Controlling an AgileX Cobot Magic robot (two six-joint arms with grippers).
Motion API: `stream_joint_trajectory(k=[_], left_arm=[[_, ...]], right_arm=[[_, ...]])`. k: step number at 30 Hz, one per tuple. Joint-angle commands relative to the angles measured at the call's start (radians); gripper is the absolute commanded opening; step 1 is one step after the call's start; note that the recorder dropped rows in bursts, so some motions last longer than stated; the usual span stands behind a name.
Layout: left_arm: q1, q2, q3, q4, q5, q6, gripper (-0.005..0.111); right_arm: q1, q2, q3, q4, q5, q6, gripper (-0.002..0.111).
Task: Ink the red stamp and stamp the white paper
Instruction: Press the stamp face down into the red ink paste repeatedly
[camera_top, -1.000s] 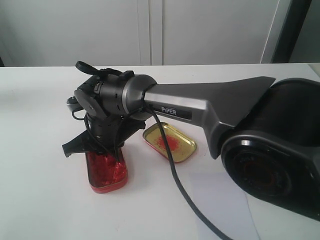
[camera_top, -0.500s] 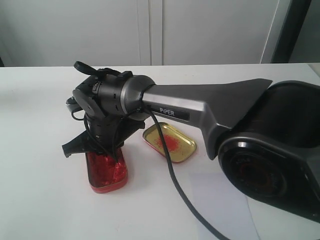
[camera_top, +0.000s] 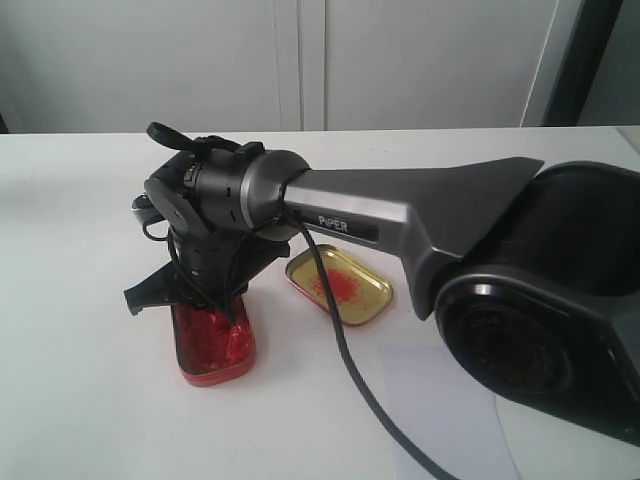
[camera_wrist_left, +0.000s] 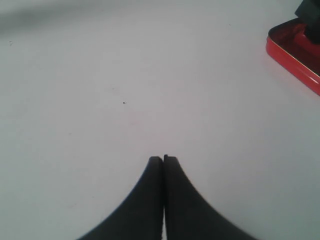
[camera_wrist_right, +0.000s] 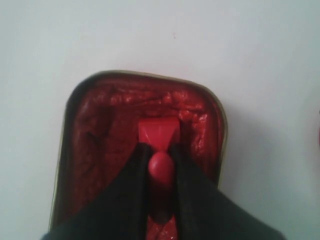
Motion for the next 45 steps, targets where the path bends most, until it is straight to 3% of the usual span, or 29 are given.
stream_joint_trajectory(k=[1,21,45], left_arm=[[0.002,-0.005,0.01,0.004,0.015,0.0,0.0],[0.002,-0.005,0.01,0.004,0.015,0.0,0.0],[0.002,-0.005,0.01,0.004,0.015,0.0,0.0]], right_arm=[[-0.006,0.036,0.054,0.028,0.086,0.003,0.0],[-0.006,-0.14,0.054,-0.003,-0.017,0.006,0.0],[-0.006,-0.12,0.066,-0.025,-0.084,0.022,0.0]])
